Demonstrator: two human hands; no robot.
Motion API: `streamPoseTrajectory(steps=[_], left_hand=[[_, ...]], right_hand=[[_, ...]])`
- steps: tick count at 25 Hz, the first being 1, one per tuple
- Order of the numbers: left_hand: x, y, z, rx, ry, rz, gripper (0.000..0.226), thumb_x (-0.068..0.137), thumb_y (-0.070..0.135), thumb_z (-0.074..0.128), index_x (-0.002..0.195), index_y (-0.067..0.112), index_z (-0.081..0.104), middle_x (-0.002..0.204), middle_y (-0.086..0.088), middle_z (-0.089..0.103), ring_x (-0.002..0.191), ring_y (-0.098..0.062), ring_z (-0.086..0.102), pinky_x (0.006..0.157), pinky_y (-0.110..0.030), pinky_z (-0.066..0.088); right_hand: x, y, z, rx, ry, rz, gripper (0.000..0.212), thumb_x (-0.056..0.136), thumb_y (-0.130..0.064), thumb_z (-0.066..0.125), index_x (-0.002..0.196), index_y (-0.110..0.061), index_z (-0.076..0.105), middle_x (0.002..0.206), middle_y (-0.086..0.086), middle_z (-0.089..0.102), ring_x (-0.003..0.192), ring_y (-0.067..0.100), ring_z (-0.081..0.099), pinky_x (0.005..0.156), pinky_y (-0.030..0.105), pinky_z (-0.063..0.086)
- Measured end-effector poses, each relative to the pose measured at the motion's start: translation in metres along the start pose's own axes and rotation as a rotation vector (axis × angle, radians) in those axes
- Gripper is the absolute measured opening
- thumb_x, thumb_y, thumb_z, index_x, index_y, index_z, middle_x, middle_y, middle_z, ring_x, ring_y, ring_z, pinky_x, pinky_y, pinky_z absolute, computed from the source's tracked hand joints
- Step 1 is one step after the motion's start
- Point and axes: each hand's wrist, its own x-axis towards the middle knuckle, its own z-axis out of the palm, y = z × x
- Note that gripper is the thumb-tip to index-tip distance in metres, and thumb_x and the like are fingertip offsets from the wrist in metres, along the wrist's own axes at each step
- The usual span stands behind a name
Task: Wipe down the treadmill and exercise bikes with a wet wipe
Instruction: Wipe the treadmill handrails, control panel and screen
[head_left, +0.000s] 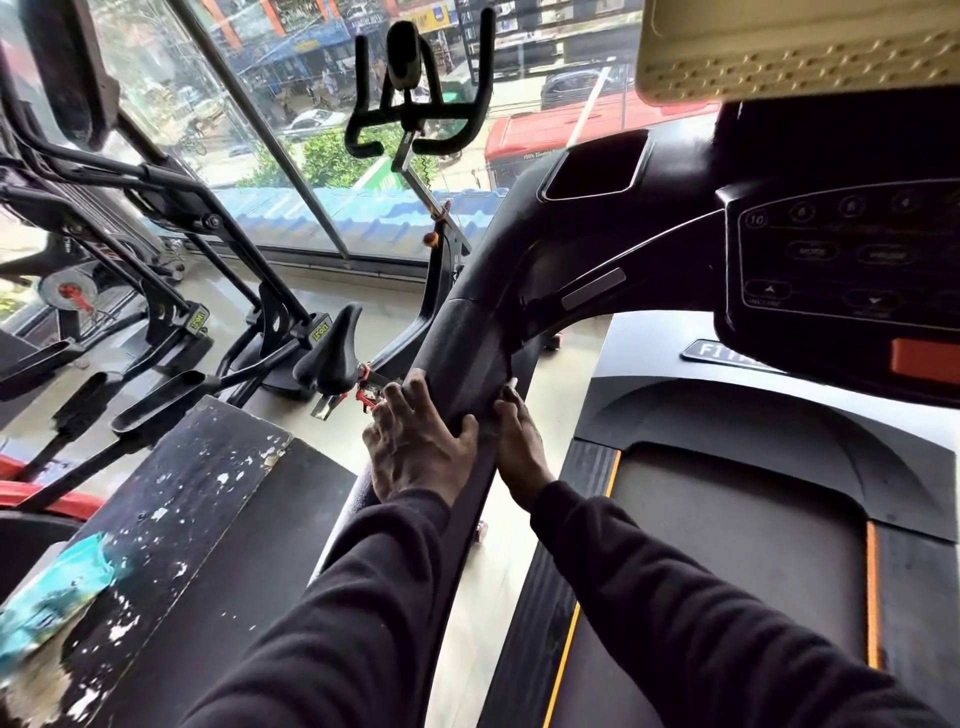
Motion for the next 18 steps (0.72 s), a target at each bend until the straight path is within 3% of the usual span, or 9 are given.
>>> streamPoseTrajectory(steps=[4, 6, 9, 11, 14, 16, 18], left_hand=[[0.005, -0.002, -0.001, -0.015, 0.002, 0.006, 0.080, 0.087, 0.056, 0.053, 0.150, 0.022, 0.017, 0.153, -0.013, 0.026, 0.140, -0.032, 0.028, 0.113, -0.047, 0.023], [0.002, -0.003, 0.000, -0.007, -0.008, -0.003, 0.082, 0.087, 0.056, 0.054, 0.151, 0.021, 0.017, 0.154, -0.014, 0.026, 0.141, -0.033, 0.027, 0.115, -0.048, 0.022], [0.003, -0.002, 0.002, 0.036, 0.040, 0.013, 0.088, 0.078, 0.056, 0.066, 0.146, 0.021, 0.022, 0.145, -0.012, 0.033, 0.134, -0.033, 0.034, 0.110, -0.046, 0.027], [0.006, -0.002, 0.004, 0.068, 0.042, 0.021, 0.091, 0.072, 0.054, 0.072, 0.142, 0.020, 0.025, 0.139, -0.011, 0.035, 0.130, -0.033, 0.038, 0.106, -0.046, 0.031], [0.007, -0.004, 0.007, 0.071, 0.032, 0.026, 0.094, 0.070, 0.052, 0.076, 0.143, 0.019, 0.027, 0.140, -0.012, 0.036, 0.131, -0.033, 0.038, 0.106, -0.049, 0.034], [0.007, -0.005, 0.008, 0.061, 0.041, 0.036, 0.094, 0.070, 0.053, 0.077, 0.142, 0.019, 0.027, 0.140, -0.011, 0.036, 0.130, -0.034, 0.039, 0.106, -0.050, 0.035], [0.008, -0.006, 0.009, 0.059, 0.047, 0.044, 0.094, 0.069, 0.052, 0.077, 0.142, 0.019, 0.027, 0.140, -0.012, 0.036, 0.130, -0.034, 0.039, 0.107, -0.051, 0.034]], right_hand=[[0.009, -0.029, 0.004, -0.007, 0.028, -0.164, 0.061, 0.089, -0.028, 0.033, 0.149, -0.017, 0.037, 0.155, -0.005, 0.034, 0.142, 0.004, 0.029, 0.116, 0.021, 0.023], [0.003, -0.009, 0.003, -0.026, 0.027, -0.186, 0.061, 0.090, -0.024, 0.032, 0.150, -0.014, 0.032, 0.157, -0.006, 0.027, 0.145, 0.004, 0.022, 0.117, 0.019, 0.017], [-0.011, 0.038, -0.001, -0.063, -0.020, -0.026, 0.058, 0.095, -0.020, 0.033, 0.152, -0.009, 0.025, 0.158, -0.005, 0.021, 0.147, 0.009, 0.018, 0.118, 0.019, 0.013], [-0.019, 0.054, -0.002, -0.114, 0.003, 0.024, 0.053, 0.097, -0.008, 0.043, 0.149, -0.009, 0.034, 0.154, 0.001, 0.033, 0.142, 0.011, 0.031, 0.116, 0.022, 0.022], [-0.020, 0.059, -0.006, -0.137, 0.161, 0.167, 0.029, 0.088, -0.012, 0.065, 0.117, -0.014, 0.066, 0.116, 0.004, 0.068, 0.106, 0.020, 0.064, 0.095, 0.035, 0.050], [-0.020, 0.061, -0.013, -0.063, 0.216, 0.245, 0.005, 0.086, -0.022, 0.070, 0.091, -0.024, 0.071, 0.089, 0.000, 0.073, 0.081, 0.022, 0.070, 0.079, 0.044, 0.056], [-0.013, 0.071, -0.019, 0.011, 0.287, 0.279, 0.005, 0.084, -0.025, 0.068, 0.083, -0.029, 0.068, 0.079, -0.002, 0.072, 0.070, 0.023, 0.067, 0.072, 0.050, 0.057]])
